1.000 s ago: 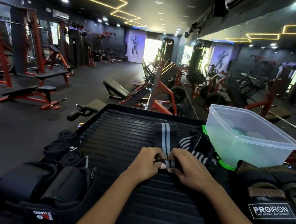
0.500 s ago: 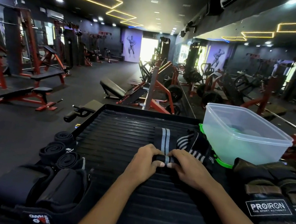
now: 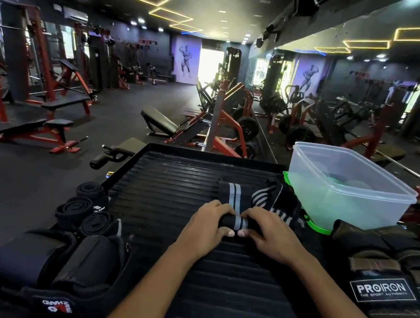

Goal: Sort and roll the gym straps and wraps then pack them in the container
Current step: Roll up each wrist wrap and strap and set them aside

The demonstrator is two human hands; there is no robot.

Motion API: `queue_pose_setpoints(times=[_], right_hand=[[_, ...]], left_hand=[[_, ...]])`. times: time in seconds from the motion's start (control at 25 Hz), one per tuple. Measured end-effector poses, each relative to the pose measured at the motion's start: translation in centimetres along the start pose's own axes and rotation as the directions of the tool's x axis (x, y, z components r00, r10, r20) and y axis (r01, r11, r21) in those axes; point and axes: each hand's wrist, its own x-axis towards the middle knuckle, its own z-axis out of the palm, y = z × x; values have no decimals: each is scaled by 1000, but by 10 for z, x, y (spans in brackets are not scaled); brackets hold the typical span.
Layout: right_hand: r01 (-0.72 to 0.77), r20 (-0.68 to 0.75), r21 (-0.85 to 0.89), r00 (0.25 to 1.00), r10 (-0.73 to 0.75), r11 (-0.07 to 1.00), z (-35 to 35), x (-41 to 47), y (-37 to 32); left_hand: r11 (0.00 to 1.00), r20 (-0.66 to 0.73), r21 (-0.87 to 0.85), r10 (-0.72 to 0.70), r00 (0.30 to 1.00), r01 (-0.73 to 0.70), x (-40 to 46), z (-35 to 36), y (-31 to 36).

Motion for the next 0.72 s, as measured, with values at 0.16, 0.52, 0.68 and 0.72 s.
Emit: queue_pose_setpoints(times=[0.16, 0.52, 0.68, 0.72], right_hand=[[19, 9, 16, 1000, -19, 1000, 2, -2, -2], [53, -32, -41, 998, -54, 998, 1, 0, 0], [34, -3, 40, 999, -34, 999, 5, -1, 2], [38, -8, 74, 999, -38, 997, 4, -1, 3]], left_hand=[[994, 22, -80, -73, 997, 74, 2, 0, 0], [997, 52, -34, -69, 996, 71, 1, 2, -1], [997, 77, 28, -79, 994, 77, 0, -1, 0], [996, 80, 16, -86, 993, 85, 0, -2, 0]])
